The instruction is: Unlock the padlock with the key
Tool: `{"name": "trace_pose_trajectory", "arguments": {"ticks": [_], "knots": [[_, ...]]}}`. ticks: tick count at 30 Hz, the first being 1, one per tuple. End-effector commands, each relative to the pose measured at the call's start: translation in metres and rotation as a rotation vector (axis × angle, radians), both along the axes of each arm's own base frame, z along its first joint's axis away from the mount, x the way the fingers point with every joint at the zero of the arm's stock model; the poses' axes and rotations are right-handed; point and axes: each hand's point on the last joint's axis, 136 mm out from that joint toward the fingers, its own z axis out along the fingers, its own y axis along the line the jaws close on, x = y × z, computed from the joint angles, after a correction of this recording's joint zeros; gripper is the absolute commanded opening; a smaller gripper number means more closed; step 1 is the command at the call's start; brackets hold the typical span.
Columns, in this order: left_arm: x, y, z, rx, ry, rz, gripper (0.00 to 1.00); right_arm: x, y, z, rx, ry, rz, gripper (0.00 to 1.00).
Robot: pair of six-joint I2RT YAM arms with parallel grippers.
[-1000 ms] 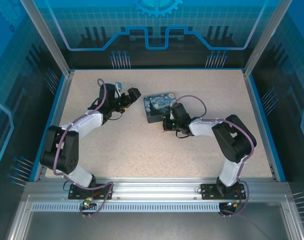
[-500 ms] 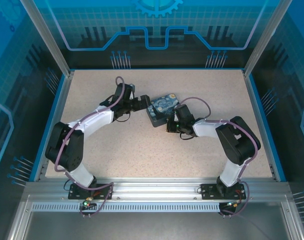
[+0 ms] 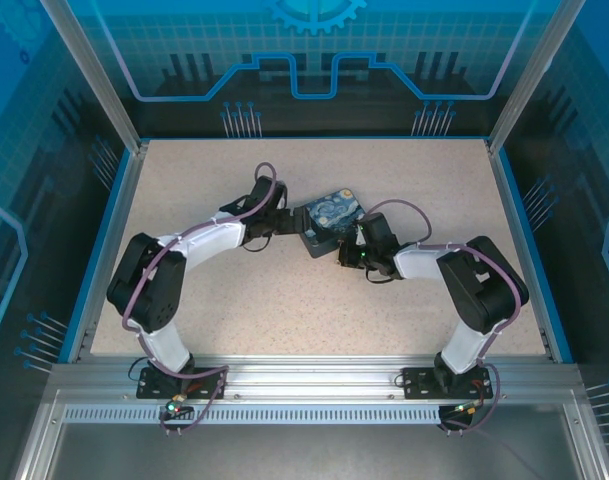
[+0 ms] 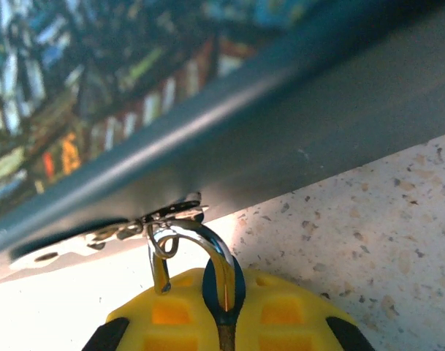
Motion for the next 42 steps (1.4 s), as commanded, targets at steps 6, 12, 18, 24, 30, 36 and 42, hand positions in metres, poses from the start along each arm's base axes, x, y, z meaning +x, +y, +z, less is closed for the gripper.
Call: {"name": "trace_pose_trajectory", "arguments": {"ticks": [6, 12, 18, 24, 30, 36, 42], "knots": [[0.006, -0.007, 0.004, 0.041, -0.016, -0.027, 0.99, -0.008, -0.012, -0.008, 0.01, 0.045, -0.026, 0.07], [0.007, -0.008, 0.005, 0.037, -0.017, -0.027, 0.99, -0.01, -0.015, -0.008, 0.014, 0.042, -0.026, 0.14], [0.006, -0.009, 0.005, 0.033, -0.015, -0.029, 0.99, -0.011, -0.017, -0.005, 0.026, 0.028, -0.019, 0.21], [0.006, -0.01, 0.007, 0.027, -0.018, -0.033, 0.99, -0.011, -0.016, 0.0, 0.043, 0.011, 0.004, 0.29], [0.007, -0.01, 0.01, 0.026, -0.024, -0.034, 0.99, -0.012, -0.019, -0.001, 0.053, 0.009, 0.009, 0.28], [0.007, -0.012, 0.009, 0.02, -0.022, -0.032, 0.99, -0.013, -0.019, -0.005, 0.064, 0.014, 0.008, 0.22], [0.007, -0.011, 0.009, 0.023, -0.02, -0.032, 0.99, -0.01, -0.017, -0.002, 0.081, -0.001, 0.009, 0.07]]}}
